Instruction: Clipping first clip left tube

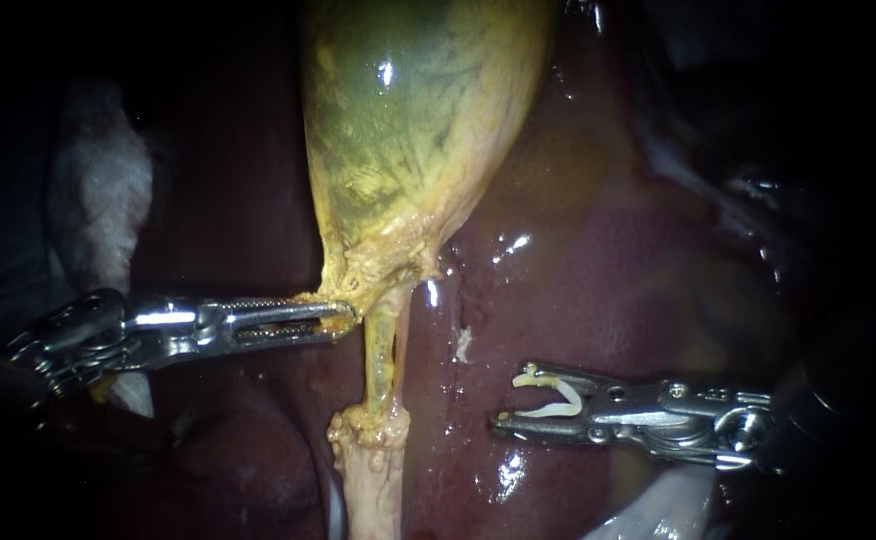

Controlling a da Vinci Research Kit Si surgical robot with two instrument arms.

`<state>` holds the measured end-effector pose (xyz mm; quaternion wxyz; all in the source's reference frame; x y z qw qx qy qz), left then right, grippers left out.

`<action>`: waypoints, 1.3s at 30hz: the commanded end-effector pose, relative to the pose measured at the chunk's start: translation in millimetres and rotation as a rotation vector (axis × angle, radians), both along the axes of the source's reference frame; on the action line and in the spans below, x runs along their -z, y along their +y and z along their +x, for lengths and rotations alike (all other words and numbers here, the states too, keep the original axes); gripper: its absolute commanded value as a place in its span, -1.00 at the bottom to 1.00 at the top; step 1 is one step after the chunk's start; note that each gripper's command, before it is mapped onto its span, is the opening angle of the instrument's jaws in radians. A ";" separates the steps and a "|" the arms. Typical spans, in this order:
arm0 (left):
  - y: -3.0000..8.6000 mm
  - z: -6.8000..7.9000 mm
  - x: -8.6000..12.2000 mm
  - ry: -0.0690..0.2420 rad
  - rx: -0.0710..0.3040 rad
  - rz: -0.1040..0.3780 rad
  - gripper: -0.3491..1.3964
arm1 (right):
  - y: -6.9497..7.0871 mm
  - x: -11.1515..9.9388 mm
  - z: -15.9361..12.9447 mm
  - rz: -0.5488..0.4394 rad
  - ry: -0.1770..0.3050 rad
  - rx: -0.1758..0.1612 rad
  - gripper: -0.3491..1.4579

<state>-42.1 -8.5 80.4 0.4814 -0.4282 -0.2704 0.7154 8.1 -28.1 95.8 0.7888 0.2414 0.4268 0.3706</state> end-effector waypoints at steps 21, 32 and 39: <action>0.0 0.0 0.1 -0.001 0.000 0.001 -1.00 | 0.0 0.0 0.0 -0.018 0.002 0.012 -0.02; 0.0 0.0 0.2 -0.001 0.000 0.002 -1.00 | -0.1 0.1 0.0 -0.018 0.002 0.012 -0.02; 0.2 0.0 0.5 -0.004 -0.002 0.005 -1.00 | -0.1 0.1 0.0 -0.018 0.003 0.012 -0.03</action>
